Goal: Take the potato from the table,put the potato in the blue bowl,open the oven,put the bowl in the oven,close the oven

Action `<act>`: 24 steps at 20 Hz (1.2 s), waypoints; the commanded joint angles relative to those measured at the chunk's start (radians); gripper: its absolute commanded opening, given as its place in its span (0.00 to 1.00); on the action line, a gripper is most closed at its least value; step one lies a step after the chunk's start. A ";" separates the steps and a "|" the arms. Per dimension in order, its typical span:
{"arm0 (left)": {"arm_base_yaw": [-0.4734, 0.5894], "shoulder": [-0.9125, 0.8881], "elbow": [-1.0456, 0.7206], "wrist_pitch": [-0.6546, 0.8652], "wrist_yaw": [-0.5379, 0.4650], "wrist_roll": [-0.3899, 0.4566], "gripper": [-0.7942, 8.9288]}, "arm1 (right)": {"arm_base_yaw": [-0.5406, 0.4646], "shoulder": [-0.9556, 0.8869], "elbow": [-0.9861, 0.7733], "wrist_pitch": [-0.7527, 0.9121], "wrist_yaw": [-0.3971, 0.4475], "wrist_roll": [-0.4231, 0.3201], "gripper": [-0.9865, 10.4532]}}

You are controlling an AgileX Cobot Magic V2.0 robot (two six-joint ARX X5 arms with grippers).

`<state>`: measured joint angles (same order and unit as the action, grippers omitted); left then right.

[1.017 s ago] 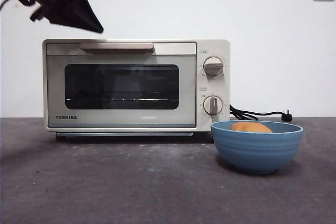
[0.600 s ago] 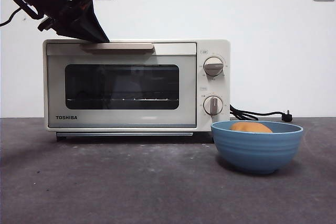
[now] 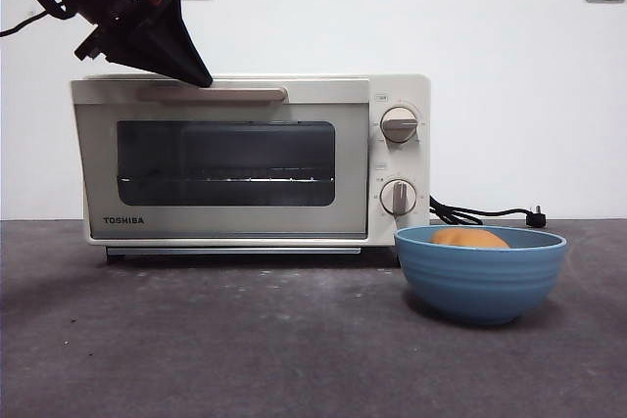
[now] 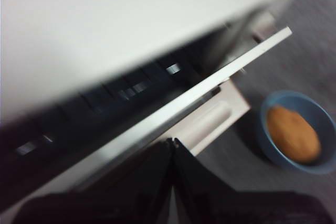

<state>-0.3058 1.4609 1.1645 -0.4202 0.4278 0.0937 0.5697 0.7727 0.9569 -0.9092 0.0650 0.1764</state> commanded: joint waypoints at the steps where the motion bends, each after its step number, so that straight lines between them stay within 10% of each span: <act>1: -0.011 0.034 -0.031 -0.130 -0.028 0.016 0.07 | 0.001 -0.001 -0.006 0.000 0.020 0.009 0.47; 15: -0.101 -0.037 -0.031 -0.386 -0.029 0.039 0.07 | -0.027 0.050 -0.006 -0.017 0.070 0.063 0.47; 24: -0.098 -0.432 -0.031 -0.348 -0.148 0.017 0.07 | -0.194 0.311 -0.006 0.046 -0.083 0.031 0.47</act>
<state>-0.4061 1.0393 1.1370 -0.7708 0.2874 0.1177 0.3759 1.0786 0.9569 -0.8665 -0.0158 0.2180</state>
